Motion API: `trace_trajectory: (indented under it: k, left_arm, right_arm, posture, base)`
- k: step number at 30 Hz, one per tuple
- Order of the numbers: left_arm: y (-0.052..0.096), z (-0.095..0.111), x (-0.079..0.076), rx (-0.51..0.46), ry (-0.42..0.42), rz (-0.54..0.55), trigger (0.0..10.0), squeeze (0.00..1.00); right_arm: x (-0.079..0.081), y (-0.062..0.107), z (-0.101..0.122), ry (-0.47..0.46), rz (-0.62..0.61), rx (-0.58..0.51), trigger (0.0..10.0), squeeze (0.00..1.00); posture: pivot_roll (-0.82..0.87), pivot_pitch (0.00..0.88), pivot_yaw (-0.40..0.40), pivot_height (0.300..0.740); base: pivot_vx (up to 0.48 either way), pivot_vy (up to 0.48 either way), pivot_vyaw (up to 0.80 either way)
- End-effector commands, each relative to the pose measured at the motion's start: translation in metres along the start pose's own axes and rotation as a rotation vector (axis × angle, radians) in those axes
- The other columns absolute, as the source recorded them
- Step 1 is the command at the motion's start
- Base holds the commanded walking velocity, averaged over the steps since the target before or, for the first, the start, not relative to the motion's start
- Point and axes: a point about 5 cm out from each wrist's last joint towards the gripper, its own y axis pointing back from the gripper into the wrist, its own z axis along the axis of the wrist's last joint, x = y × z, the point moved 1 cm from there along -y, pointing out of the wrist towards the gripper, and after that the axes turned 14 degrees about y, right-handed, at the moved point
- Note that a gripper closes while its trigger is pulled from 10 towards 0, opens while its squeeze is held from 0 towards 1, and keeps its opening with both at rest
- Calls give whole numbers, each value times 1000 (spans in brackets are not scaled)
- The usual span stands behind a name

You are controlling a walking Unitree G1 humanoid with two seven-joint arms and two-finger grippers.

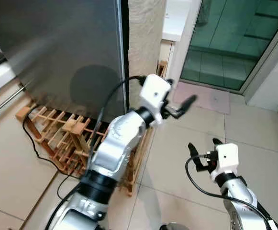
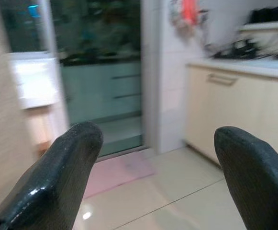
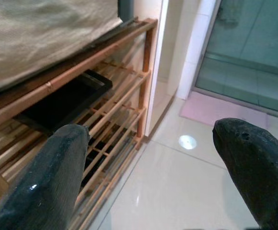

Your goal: Restocking fridge

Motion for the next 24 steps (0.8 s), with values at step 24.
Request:
trace_trajectory:
  k: [24]
  left_arm:
    - [127,-51,80,6,-96,679,10000,0]
  right_arm:
    - [-8,-2,24,-95,-280,-110,10000,0]
  posture:
    - [-34,15,28,731]
  base:
    - [0,0,0]
